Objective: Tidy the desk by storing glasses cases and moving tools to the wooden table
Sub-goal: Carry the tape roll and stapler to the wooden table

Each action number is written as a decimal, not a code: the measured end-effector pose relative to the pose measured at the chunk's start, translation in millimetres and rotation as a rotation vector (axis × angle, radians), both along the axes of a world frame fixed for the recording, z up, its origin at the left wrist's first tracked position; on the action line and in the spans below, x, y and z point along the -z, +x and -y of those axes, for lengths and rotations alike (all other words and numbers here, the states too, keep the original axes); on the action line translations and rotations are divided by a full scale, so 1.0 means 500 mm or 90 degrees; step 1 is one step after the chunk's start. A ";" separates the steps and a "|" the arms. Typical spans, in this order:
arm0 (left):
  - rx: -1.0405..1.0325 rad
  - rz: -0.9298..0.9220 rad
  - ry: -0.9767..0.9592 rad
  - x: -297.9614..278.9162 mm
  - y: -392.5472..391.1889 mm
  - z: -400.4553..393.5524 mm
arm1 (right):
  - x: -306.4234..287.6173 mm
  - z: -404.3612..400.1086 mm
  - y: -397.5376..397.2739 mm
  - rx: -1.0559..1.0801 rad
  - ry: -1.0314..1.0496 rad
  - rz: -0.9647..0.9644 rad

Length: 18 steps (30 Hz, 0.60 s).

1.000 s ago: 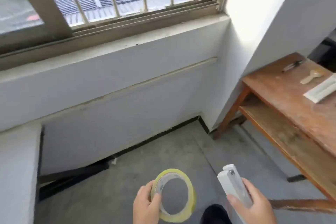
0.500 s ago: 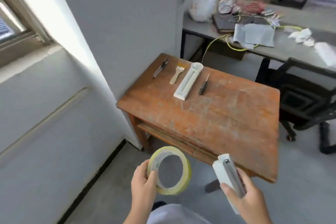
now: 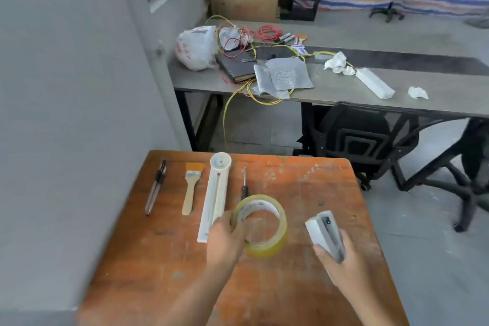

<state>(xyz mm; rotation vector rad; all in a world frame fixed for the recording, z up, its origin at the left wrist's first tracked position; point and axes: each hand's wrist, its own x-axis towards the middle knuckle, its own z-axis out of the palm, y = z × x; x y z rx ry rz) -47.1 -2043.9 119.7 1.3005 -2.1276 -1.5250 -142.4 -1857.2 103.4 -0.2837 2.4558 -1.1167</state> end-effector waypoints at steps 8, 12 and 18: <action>0.202 0.180 -0.119 0.047 -0.221 0.054 | 0.043 0.069 -0.150 0.127 0.117 -0.044; 0.203 0.219 -0.096 0.062 -0.271 0.046 | 0.047 0.092 -0.216 0.125 0.185 -0.074; 0.161 0.229 -0.078 0.084 -0.290 0.029 | 0.053 0.113 -0.260 0.109 0.245 -0.133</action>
